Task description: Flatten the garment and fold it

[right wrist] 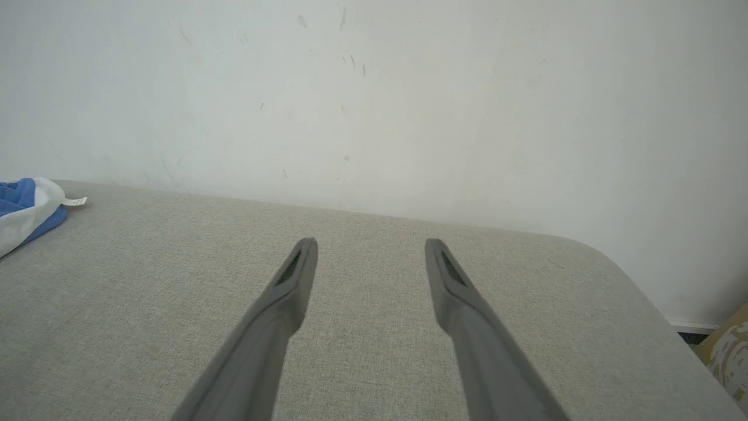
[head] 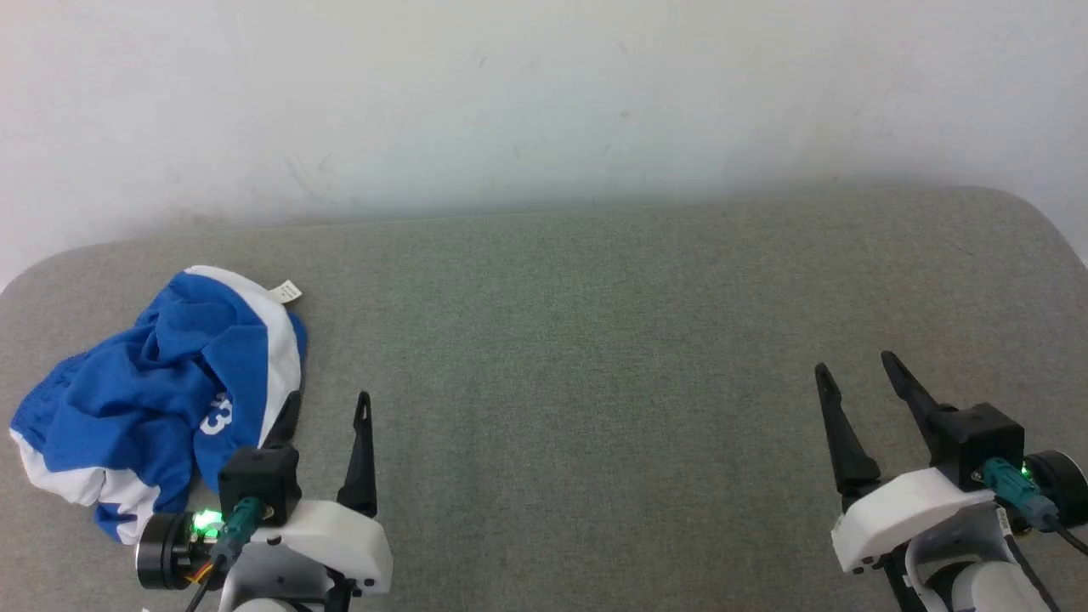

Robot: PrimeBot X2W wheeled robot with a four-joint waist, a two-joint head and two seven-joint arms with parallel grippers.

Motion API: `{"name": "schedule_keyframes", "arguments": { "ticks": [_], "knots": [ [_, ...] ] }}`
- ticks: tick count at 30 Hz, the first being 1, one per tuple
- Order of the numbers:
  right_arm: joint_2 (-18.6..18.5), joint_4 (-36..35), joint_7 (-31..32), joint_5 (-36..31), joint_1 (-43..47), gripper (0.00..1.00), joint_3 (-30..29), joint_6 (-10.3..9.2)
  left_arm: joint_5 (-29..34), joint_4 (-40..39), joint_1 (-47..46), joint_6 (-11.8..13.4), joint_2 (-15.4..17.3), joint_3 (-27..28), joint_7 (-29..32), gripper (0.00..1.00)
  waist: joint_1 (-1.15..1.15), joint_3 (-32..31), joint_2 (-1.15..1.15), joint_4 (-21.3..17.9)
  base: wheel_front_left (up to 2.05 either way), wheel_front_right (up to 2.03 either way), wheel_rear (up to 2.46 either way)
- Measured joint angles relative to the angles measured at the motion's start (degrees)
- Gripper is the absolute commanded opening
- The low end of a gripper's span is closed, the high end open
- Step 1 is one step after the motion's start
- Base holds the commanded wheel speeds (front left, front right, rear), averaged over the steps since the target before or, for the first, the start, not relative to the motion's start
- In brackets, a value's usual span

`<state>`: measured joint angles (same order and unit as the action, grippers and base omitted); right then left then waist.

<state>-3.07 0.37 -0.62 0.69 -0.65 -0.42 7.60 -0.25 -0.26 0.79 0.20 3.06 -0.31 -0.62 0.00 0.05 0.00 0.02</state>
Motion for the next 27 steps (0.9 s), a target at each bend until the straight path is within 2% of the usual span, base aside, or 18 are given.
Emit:
{"name": "schedule_keyframes", "arguments": {
  "ticks": [27],
  "knots": [
    [0.0, 0.0, -3.1, 1.5, 0.5, 1.00, -2.8, 0.00, -1.3, -0.9, 0.7, -0.1, 0.0, 0.0, -3.1, 1.00, 0.00, 0.5, 0.00, 0.5, 0.00, 0.00, 0.00]
  ]
}}
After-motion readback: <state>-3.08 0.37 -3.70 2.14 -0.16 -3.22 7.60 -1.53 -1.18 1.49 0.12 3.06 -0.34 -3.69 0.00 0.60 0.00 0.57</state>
